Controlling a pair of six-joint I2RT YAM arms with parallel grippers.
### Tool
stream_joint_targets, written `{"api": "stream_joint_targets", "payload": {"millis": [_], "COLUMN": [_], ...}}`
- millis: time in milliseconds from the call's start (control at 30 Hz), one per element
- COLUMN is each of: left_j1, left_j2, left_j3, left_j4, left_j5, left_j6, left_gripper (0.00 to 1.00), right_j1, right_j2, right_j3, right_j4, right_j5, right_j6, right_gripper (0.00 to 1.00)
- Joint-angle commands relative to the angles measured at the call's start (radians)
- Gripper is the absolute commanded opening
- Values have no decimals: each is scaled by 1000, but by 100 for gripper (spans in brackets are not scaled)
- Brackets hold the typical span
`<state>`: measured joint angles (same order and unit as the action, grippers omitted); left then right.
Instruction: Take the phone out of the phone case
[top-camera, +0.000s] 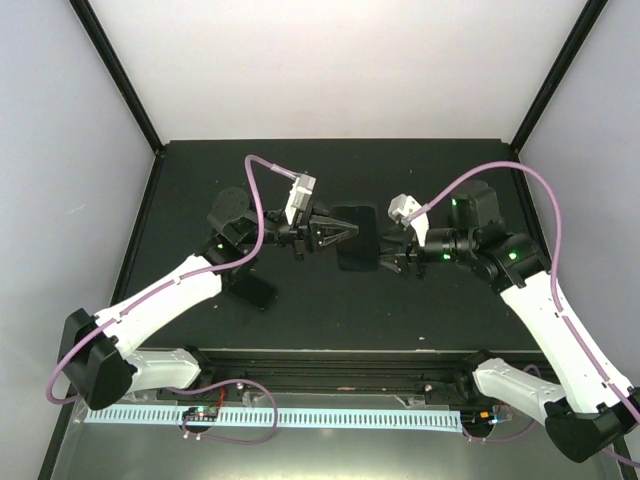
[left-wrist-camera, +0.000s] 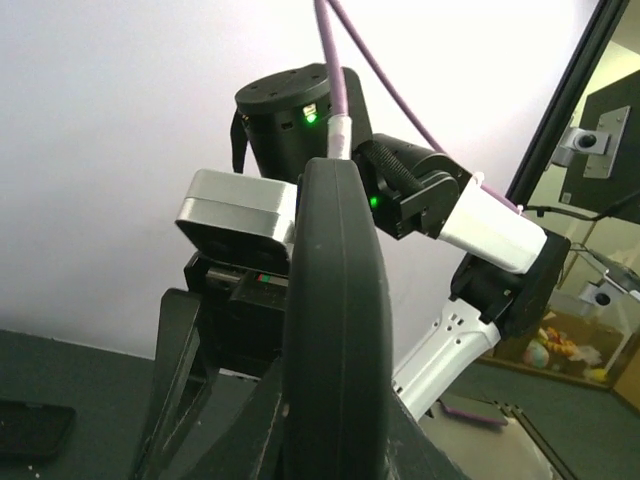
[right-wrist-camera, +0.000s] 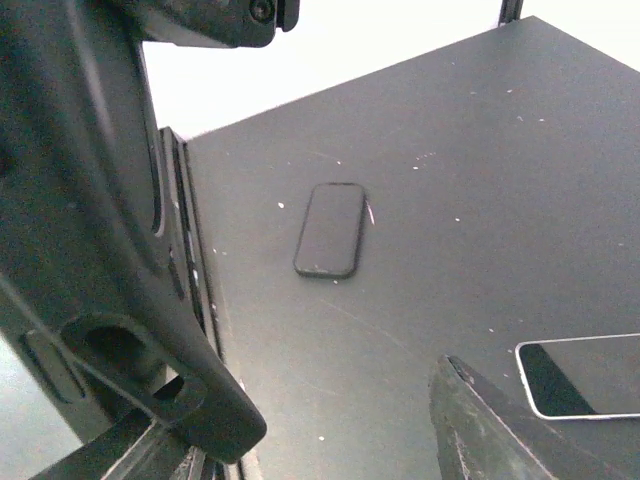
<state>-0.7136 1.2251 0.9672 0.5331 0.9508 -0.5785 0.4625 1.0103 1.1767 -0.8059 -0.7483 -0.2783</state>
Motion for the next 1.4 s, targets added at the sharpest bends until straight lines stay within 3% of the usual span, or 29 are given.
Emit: {"api": "stream_joint_targets", "payload": {"millis": [0,267,433,567,667,733,833,900,1000,1067,1200,1367], "left_j1": [-70,-51,-44,-37,-34,-30,-16,-1,14,16,-3,-103], "left_j2": [12,50,146,224,257,274,306,334,352,339,285,252], "left_j3": [24,24,62,108,136,152,168,194,239,265,252,161], "left_j4": [-9,-89,-178,-238,-246,-251,-232,-240,-288,-350,-433,-448], "left_j5": [141,43,-3,-86,-137,-178,-248,-304,-419,-531,-751,-945], "left_j6": [-85,-71,-61,-110,-118,-120,-138,-130,-75,-12,121,271], "left_gripper": [2,1,2,2,2,2,2,14,47,61,75,76], "right_j1": [-10,-32,-54,-67,-69,-79,-113,-145,-215,-263,-319,-324], "right_j2": [39,12,-29,-65,-86,-100,-119,-133,-138,-129,-113,-73], "right_j3": [106,201,155,126,76,16,-95,-193,-307,-379,-478,-499], "right_j4": [365,378,409,406,411,431,474,512,554,573,560,458], "right_j5": [-43,-145,-205,-234,-226,-228,-225,-196,-139,-102,-20,141], "right_j6": [197,318,371,397,428,452,500,546,634,702,794,831], "right_gripper": [57,58,49,35,19,3,1,1,1,1,1,1]}}
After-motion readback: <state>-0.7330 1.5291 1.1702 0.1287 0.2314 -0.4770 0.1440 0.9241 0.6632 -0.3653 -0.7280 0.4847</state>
